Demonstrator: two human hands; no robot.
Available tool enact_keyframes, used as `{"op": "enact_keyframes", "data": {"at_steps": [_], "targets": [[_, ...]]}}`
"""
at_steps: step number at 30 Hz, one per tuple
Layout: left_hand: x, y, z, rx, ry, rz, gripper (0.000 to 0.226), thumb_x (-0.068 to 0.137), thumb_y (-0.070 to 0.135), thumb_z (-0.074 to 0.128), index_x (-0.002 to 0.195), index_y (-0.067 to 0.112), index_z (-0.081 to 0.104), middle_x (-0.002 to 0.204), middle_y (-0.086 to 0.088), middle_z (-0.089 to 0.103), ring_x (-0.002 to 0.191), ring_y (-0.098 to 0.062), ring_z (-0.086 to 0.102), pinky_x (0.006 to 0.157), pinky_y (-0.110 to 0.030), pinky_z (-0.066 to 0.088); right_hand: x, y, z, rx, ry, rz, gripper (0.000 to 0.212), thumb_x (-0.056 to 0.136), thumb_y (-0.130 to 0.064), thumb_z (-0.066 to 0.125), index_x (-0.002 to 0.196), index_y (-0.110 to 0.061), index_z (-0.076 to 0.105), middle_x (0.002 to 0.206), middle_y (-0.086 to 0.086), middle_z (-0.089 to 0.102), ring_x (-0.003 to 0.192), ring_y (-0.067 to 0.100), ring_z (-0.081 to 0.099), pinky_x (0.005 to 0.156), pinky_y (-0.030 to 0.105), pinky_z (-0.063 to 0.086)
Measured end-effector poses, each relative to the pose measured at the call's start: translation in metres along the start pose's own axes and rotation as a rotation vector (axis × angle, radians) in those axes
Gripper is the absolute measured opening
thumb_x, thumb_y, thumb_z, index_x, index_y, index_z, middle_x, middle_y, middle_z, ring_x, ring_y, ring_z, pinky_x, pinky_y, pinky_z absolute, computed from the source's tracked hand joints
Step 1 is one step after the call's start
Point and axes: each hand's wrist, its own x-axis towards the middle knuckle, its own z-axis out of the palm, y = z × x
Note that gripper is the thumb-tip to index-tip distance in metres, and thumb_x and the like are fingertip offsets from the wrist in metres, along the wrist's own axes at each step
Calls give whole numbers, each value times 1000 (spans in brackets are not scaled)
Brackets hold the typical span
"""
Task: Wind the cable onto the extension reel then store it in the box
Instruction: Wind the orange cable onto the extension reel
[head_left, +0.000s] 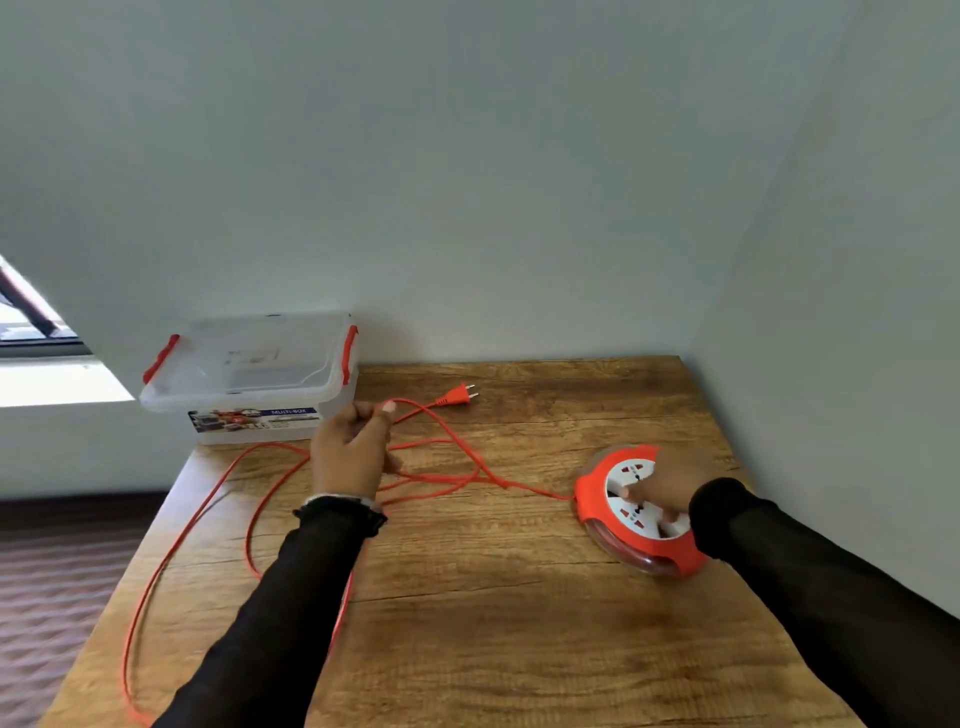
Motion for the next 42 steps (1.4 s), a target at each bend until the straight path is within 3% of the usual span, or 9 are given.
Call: {"op": "enact_keyframes", "data": {"at_steps": [6, 9, 12, 17, 24, 27, 32, 36, 42], "targets": [[-3, 7, 4, -385, -288, -185, 23, 94, 21, 53, 82, 3, 62, 42, 3, 36, 31, -9, 29, 36, -19, 30, -13, -38, 11, -287, 317, -410, 18, 84, -23, 56, 102, -16, 57, 88, -2, 59, 84, 19, 57, 65, 26, 40], [-3, 10, 6, -348, -487, -146, 26, 91, 21, 52, 77, 5, 68, 42, 1, 38, 31, -9, 29, 36, -18, 28, -16, -61, 29, -87, 91, -699, 44, 82, -29, 65, 123, -21, 50, 123, -2, 53, 115, 19, 48, 87, 25, 35], [-2, 12, 5, -287, -585, -156, 19, 71, 18, 54, 55, 12, 62, 52, -4, 54, 45, -16, 48, 45, -24, 42, -18, -83, 42, 131, -198, -812, 26, 84, -21, 67, 108, -23, 58, 109, 0, 59, 102, 19, 56, 86, 29, 43], [-2, -5, 7, -27, -782, -29, 17, 58, 8, 51, 43, 18, 51, 114, -11, 68, 113, -19, 59, 89, -36, 42, -13, -85, 28, 97, -151, -1009, 13, 87, -20, 65, 95, -28, 71, 94, -7, 62, 82, 5, 55, 73, 18, 42], [-17, -35, 17, 383, -988, 15, 19, 77, 31, 62, 61, 21, 62, 70, 8, 69, 73, -10, 63, 82, -39, 49, -10, -69, 13, 23, 10, -1033, 23, 92, -37, 57, 76, -25, 45, 77, -8, 46, 71, -1, 44, 63, 14, 30], [-10, -21, 11, 349, -892, 154, 17, 74, 25, 59, 58, 28, 55, 61, 10, 61, 64, -13, 59, 63, -29, 51, -8, -61, 12, 62, -59, -947, 25, 94, -37, 53, 76, -27, 38, 70, -10, 45, 60, 1, 43, 57, 16, 33], [25, 15, -20, 273, -193, 492, 21, 74, 7, 69, 74, 18, 51, 58, 5, 46, 52, -10, 43, 54, -25, 39, 0, -49, 7, 118, -182, -780, 35, 74, -32, 78, 92, -32, 48, 82, -9, 48, 68, 5, 48, 61, 21, 40], [33, 22, -45, 912, -200, 626, 19, 69, 24, 70, 78, 24, 53, 55, 8, 49, 57, -15, 56, 51, -25, 39, 2, -57, -13, 467, -308, -724, 24, 74, 1, 73, 82, -17, 60, 65, -6, 58, 52, 2, 51, 50, 17, 38], [15, -9, -40, 1728, -585, 69, 27, 88, 37, 56, 92, 14, 69, 102, -8, 71, 91, -24, 66, 79, -31, 49, -19, -95, -43, 796, -382, -802, 15, 78, 1, 65, 70, -12, 62, 51, 2, 42, 43, 11, 36, 49, 25, 29]]}}
